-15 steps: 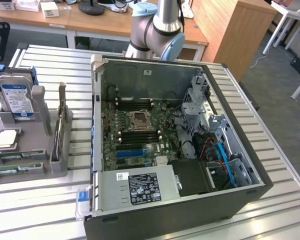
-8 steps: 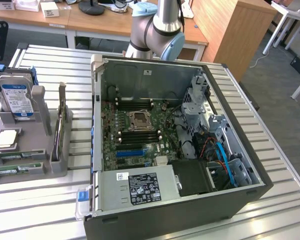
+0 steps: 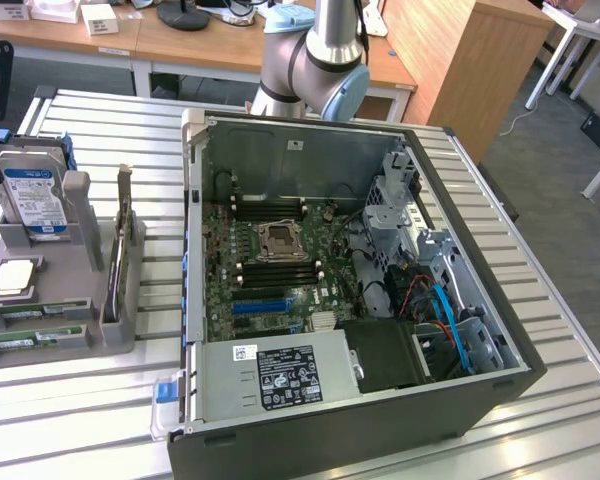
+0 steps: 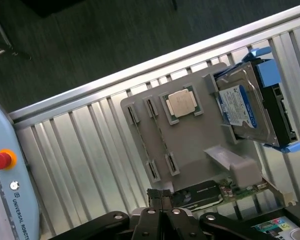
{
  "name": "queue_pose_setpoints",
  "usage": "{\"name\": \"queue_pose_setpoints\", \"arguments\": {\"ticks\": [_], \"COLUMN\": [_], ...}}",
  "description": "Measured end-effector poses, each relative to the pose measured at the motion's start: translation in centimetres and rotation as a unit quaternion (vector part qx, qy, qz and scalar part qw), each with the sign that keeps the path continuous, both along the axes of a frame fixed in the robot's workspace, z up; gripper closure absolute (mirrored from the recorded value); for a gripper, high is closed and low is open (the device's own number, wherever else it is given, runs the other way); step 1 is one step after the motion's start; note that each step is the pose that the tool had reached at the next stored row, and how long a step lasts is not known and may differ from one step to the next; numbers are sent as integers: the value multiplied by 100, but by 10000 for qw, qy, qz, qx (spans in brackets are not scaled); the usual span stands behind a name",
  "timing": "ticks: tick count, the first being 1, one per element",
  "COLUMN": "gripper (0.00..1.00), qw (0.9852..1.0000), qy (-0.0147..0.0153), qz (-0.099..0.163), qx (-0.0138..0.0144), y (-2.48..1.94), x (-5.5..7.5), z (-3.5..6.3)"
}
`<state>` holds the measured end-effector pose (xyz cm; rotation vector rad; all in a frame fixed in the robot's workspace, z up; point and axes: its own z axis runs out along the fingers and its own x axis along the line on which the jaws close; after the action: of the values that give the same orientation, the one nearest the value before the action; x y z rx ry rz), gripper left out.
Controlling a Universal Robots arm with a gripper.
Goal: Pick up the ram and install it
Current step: 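Pick up the ram and move it above insertion slot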
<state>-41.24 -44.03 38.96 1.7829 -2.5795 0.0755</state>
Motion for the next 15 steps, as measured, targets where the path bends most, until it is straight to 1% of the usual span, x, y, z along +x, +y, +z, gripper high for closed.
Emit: {"name": "queue_pose_setpoints", "arguments": {"ticks": [5, 12, 15], "gripper": [89, 89, 89], "qw": [9998, 9997, 9993], "qy": [0, 0, 0], "qz": [216, 232, 373], "qx": [-9, -10, -9], "y": [0, 0, 0], "x": [-2, -3, -3], "z": [0, 0, 0]}}
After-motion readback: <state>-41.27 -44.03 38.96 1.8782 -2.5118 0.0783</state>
